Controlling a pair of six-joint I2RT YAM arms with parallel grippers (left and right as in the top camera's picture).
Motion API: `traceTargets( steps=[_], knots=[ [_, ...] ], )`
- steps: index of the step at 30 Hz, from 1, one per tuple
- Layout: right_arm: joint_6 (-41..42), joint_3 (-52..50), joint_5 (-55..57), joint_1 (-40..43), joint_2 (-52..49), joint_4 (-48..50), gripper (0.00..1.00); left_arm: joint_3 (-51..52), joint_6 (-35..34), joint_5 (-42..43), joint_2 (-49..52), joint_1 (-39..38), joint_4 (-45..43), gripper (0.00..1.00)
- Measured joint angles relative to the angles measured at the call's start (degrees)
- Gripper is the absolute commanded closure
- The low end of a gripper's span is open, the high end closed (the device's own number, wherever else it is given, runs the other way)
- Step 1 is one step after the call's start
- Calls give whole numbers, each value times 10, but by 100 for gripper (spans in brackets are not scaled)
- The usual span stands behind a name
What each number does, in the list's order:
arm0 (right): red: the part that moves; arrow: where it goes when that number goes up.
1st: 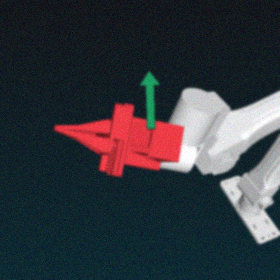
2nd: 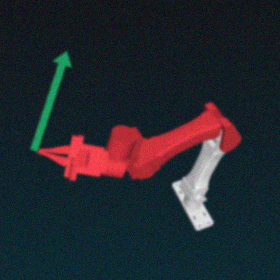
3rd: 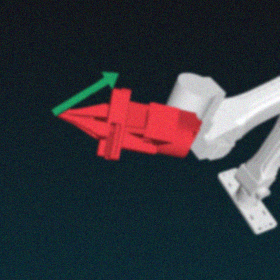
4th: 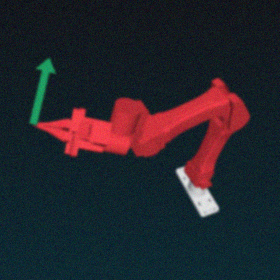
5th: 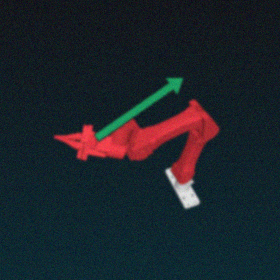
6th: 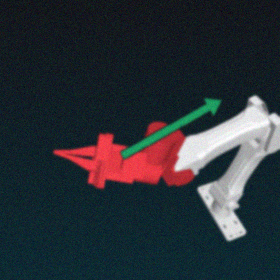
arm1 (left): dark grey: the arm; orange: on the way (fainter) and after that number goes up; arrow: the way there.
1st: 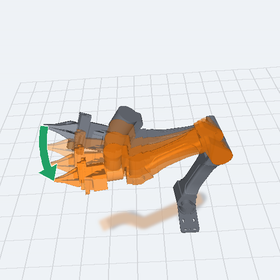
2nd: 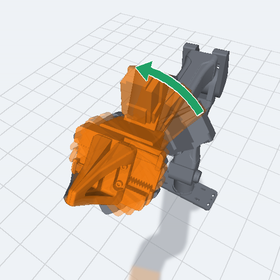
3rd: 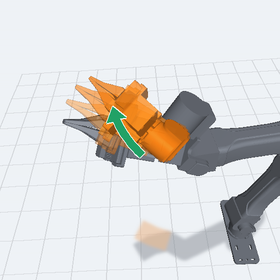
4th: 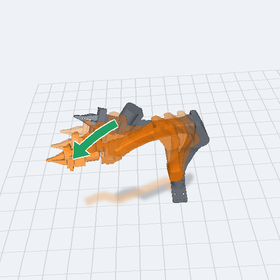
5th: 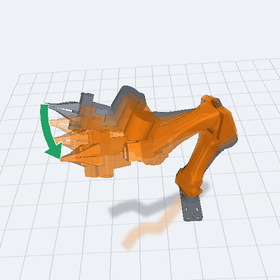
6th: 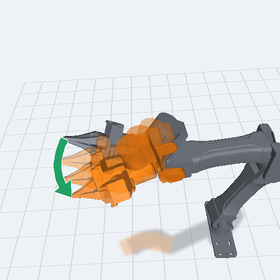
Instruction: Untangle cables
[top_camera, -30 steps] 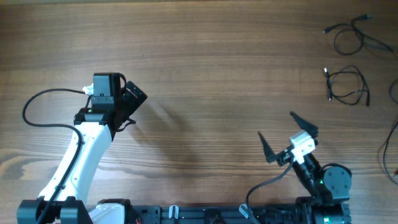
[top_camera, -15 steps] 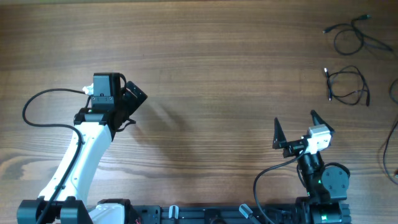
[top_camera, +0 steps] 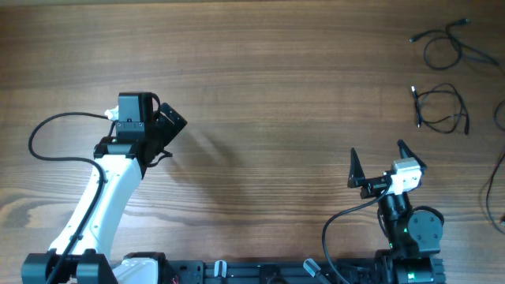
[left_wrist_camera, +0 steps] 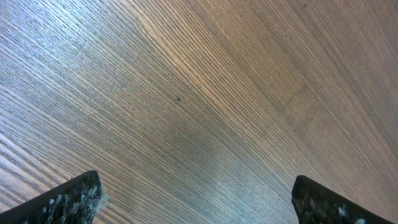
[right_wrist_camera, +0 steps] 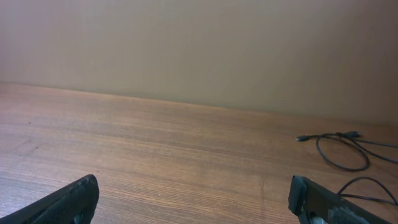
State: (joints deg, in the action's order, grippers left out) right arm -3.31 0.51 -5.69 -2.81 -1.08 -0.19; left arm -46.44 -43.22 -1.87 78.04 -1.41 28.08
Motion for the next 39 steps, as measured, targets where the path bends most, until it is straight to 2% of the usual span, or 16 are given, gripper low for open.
traceTargets(
  steps=[39],
  knots=[
    [-8,0,0,0,0,0,0,0,0,0,0,0,0,0]
  ],
)
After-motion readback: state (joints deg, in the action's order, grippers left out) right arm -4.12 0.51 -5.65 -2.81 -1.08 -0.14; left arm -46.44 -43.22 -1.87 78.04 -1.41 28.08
